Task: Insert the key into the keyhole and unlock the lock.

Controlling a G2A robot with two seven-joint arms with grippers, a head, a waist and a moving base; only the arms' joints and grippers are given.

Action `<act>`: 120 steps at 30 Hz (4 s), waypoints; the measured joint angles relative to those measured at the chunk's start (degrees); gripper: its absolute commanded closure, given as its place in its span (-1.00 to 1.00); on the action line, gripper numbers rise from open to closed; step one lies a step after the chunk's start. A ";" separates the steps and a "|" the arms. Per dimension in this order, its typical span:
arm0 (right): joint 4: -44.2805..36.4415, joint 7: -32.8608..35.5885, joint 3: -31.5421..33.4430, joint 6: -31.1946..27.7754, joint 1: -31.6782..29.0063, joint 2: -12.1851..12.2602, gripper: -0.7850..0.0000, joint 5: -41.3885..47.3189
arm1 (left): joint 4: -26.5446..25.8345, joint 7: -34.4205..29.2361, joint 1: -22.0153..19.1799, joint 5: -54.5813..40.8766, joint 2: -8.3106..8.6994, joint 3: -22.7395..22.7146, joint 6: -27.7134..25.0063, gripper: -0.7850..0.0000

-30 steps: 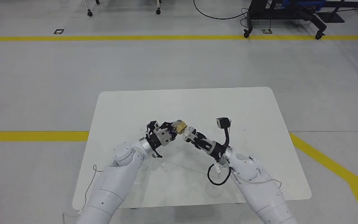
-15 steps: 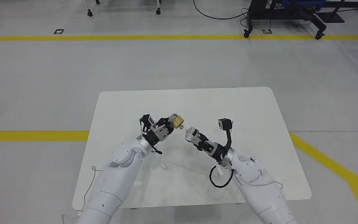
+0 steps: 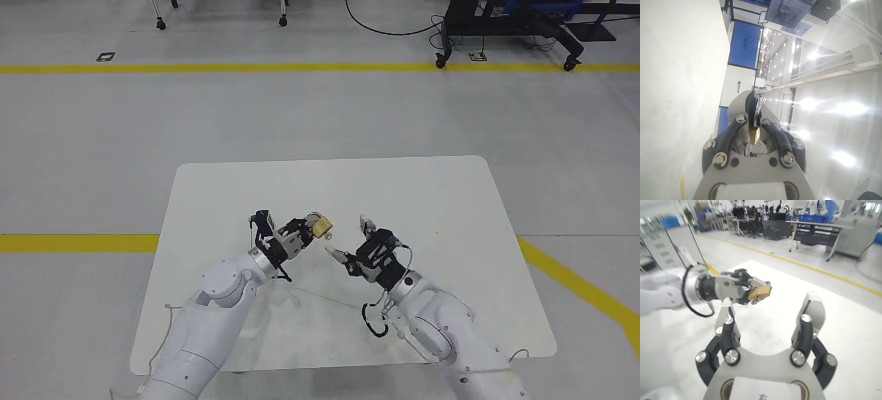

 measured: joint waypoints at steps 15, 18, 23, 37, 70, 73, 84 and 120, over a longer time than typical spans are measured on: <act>1.45 -1.48 -6.21 5.00 1.17 -0.23 -0.34 -31.98 | 0.14 -0.21 -0.26 0.40 0.30 0.26 5.02 1.00; 1.14 -1.55 -6.65 4.78 1.24 -0.32 0.05 -33.23 | 0.19 -0.37 -0.33 0.49 0.35 0.33 5.54 1.00; 0.55 -1.20 -7.33 4.13 0.86 -0.35 0.33 -36.18 | 0.27 -0.55 -0.45 0.54 0.44 0.34 6.21 1.00; 0.01 1.99 -8.11 4.08 0.69 -0.77 0.39 -41.35 | 0.36 -0.95 -0.72 1.03 0.61 0.75 6.54 1.00; 1.61 9.21 -3.72 1.61 1.48 -3.33 1.00 -14.20 | -0.24 -5.43 -0.71 0.81 1.03 1.35 1.03 1.00; 1.54 10.16 -2.38 -0.37 1.71 -3.47 1.00 -8.05 | -0.19 -5.63 -0.74 0.88 1.06 1.34 -0.04 1.00; 2.13 13.34 2.91 -6.77 1.64 -3.35 1.00 10.90 | 0.07 -5.64 -1.03 3.98 1.39 1.43 -3.83 1.00; 3.27 16.21 9.69 -11.69 0.64 -2.20 -1.00 30.16 | 0.01 -4.22 -0.93 9.38 2.31 1.03 -11.11 1.00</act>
